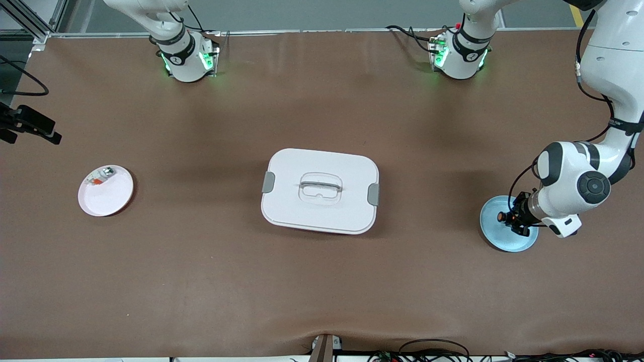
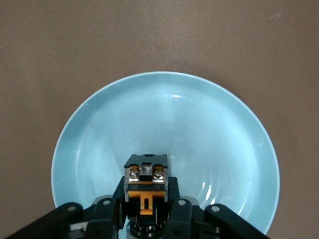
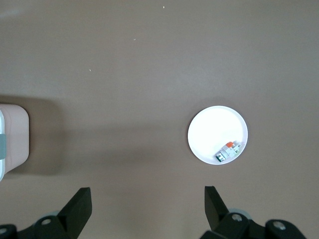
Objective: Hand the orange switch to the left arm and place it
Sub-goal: 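Lower the switch onto the blue plate with the left gripper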
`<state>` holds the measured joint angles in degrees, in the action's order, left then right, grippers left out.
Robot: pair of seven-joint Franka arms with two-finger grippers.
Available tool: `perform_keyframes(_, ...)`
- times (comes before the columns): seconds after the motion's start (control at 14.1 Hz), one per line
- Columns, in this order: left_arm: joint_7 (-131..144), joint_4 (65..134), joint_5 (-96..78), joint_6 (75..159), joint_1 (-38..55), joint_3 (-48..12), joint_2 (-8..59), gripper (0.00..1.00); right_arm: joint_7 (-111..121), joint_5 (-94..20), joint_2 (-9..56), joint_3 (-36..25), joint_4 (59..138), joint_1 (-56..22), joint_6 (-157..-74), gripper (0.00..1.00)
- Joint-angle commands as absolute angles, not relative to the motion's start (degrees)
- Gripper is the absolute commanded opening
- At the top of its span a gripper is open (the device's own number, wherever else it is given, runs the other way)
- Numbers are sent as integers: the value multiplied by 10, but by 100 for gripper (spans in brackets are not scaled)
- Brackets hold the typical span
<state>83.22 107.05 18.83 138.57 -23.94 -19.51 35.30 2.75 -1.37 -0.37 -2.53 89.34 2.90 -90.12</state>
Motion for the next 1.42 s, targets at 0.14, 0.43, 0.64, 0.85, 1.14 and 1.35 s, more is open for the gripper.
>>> perform_keyframes(0.14,840,1073,205,1397,-245,-193,354,0,30,-20,-36,-33,922,10,-905,100)
perform_keyframes(0.43,840,1072,208,1397,-246,-193,354,10,30,-20,-38,-33,922,11,-904,100)
perform_keyframes(0.64,839,1071,208,1397,-246,-193,353,33,29,-20,-40,-31,921,10,-902,100)
perform_keyframes(0.85,841,1070,208,1397,-244,-193,353,70,23,-20,-40,-29,920,10,-902,100)
perform_keyframes(1.14,850,1066,207,1391,-242,-195,343,100,22,-20,-40,-29,918,10,-896,100)
perform_keyframes(1.35,858,1065,207,1389,-242,-196,325,100,22,-21,-40,-29,917,10,-894,100)
